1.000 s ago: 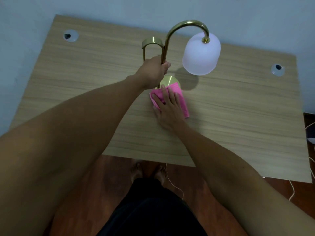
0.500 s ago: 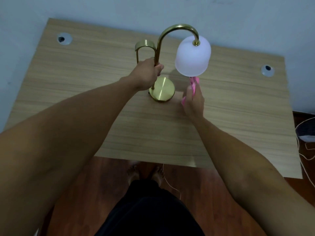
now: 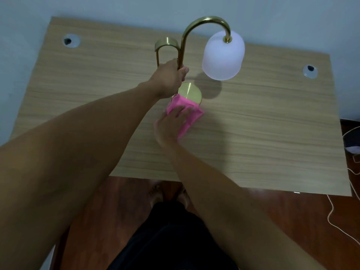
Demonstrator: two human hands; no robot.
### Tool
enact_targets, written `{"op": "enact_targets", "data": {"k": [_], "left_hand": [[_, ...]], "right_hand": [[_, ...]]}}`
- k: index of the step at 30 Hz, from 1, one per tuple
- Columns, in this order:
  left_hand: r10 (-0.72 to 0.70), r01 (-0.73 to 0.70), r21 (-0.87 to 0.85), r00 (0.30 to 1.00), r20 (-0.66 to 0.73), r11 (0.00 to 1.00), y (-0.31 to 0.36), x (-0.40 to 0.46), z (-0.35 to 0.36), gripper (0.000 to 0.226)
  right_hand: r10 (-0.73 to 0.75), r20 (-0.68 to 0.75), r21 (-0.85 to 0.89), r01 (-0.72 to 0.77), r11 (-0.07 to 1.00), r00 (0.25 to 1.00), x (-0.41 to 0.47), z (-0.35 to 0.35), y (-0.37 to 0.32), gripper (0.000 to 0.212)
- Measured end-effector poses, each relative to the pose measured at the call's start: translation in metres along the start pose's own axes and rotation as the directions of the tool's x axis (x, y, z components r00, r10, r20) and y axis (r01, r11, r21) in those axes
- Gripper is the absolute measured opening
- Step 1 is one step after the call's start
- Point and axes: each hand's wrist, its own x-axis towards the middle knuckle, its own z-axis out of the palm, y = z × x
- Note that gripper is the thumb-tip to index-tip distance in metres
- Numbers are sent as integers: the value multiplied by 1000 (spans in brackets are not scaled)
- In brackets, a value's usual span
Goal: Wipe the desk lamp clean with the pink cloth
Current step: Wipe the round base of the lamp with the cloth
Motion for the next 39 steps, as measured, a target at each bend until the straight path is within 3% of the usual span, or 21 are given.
{"op": "enact_targets", "data": {"k": [3,5,8,10,11,14,16,19,22,24,25,27,29,33,36,39], "left_hand": [[-9,9,-8,1000,15,1000,0,1,-1,35],[-16,16,-10,1000,21,1000,0,1,-2,35],[-33,34,-52,999,31,998,-2,1,-1,32],[-34,36,-60,999,32,998,-3,2,0,31],[-28,29,-53,999,28,998,-3,2,0,30],[-11,12,-42,1000,21,999,-4,3,0,30],[-8,8,-30,1000,28,1000,-4,3,0,32],[-12,13,-26,999,43,1000,-4,3,0,34],[-12,13,-14,999,37,1000,-3,3,-1,33],[-13,14,-12,999,32,1000,-2,3,-1,30],[-13,13,-14,999,33,1000,-2,3,-1,28],[-7,8,-20,999,32,1000,-3,3,0,27],[2,-1,-26,999,33,1000,-3,4,0,27],[12,-11,-17,999,31,1000,-3,5,0,28],[5,-5,-18,999,36,1000,-4,6,1,28],[8,-8,1,1000,28,1000,-5,8,2,26]], "right_hand": [[-234,117,43,230,972,965,-15,15,-8,68],[-310,161,94,298,950,937,-12,16,-5,68],[-445,61,41,443,896,894,-3,9,3,62],[-589,50,9,589,808,807,12,3,12,54],[-642,88,-31,646,762,762,22,-4,16,57],[-644,327,-210,717,664,692,40,-21,37,94],[-651,417,-255,769,586,634,43,-26,57,99],[-760,366,-271,842,466,538,42,-48,87,87],[-851,206,-241,868,435,484,39,-75,107,75],[-830,155,-271,831,486,536,38,-81,119,51],[-781,113,-286,773,567,615,38,-84,125,44],[-573,-4,-231,556,798,820,43,-92,130,51],[-389,-79,-157,374,914,918,50,-103,123,63],[-255,-28,54,257,965,966,67,-102,84,62],[-224,86,-24,227,974,971,60,-84,59,63],[-81,158,-115,100,988,984,32,-64,29,63]]}}
